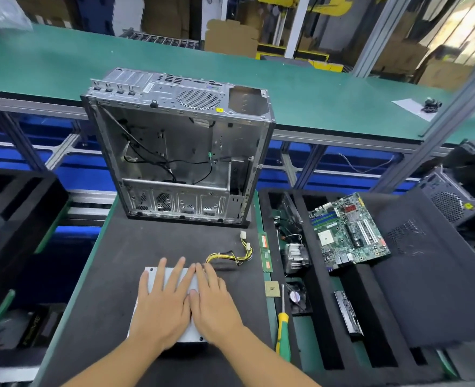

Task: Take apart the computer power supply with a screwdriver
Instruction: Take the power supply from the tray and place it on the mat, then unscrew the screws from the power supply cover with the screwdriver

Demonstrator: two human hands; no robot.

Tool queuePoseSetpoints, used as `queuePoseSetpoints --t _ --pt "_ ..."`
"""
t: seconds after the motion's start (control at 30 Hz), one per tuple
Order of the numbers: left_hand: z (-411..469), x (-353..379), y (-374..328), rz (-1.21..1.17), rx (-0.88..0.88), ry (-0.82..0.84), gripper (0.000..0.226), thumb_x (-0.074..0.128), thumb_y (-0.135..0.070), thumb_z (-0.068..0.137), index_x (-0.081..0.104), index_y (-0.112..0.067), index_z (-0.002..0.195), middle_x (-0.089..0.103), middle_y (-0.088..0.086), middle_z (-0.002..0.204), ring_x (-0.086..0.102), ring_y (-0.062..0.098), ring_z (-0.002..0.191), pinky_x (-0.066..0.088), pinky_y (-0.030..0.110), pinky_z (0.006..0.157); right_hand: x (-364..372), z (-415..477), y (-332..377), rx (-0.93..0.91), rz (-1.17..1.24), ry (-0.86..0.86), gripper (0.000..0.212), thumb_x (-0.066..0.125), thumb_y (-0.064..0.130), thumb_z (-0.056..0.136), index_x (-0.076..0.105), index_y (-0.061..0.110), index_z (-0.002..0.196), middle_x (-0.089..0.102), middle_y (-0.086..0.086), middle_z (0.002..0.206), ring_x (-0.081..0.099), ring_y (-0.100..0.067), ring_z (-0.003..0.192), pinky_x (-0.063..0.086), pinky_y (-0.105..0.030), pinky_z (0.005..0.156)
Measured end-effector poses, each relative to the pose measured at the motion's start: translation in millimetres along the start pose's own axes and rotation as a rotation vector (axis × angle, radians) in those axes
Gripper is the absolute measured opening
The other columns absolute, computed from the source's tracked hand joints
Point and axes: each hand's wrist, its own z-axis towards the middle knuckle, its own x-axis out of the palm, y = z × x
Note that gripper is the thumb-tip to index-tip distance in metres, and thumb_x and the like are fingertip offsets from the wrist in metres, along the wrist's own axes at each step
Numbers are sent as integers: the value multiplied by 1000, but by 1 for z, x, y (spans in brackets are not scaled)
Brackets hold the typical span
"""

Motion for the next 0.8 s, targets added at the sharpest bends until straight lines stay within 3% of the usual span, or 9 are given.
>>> queuePoseSetpoints --t 0.13,0.27,0.47,0.57,0.7,0.8 --pt "4 3 5 27 64 -47 74 -3 -43 101 51 -17 145 49 7 149 42 42 137 35 65 104 4 0 1 18 -5 6 59 20 39 104 4 18 157 2 1 164 23 -25 139 24 -36 115" --pt "6 8 4 26 53 -85 62 20 -49 97 43 -26 150 45 -1 152 34 34 144 24 59 112 -9 -7 -23 65 27 46 66 25 50 101 -2 27 157 -5 4 163 9 -25 146 17 -44 118" --pt "8 5 -9 -37 5 -105 65 28 -51 91 42 -28 150 39 5 156 27 36 146 17 60 112 -32 -48 -80 501 -206 -36 77 45 46 96 6 17 155 13 -15 157 21 -34 141 33 -44 109" --pt "20 -9 -50 -99 158 -182 60 36 -50 89 49 -27 144 40 7 154 29 37 145 22 56 110 -42 -60 -89 604 -319 -61 72 52 49 90 20 21 148 29 -11 146 32 -30 130 37 -43 99" --pt "27 -5 -85 14 476 -142 47 40 -40 81 68 -21 114 50 6 148 38 31 142 31 52 110 -53 -73 -97 836 -387 151 91 55 61 84 12 19 152 41 -10 142 43 -27 126 33 -42 94" --pt "26 5 -85 39 422 -84 45 41 -38 78 70 -19 106 52 7 145 40 29 141 31 49 109 -49 -78 -101 877 -325 294 98 56 51 89 -8 15 154 54 -7 135 55 -27 118 37 -40 87"
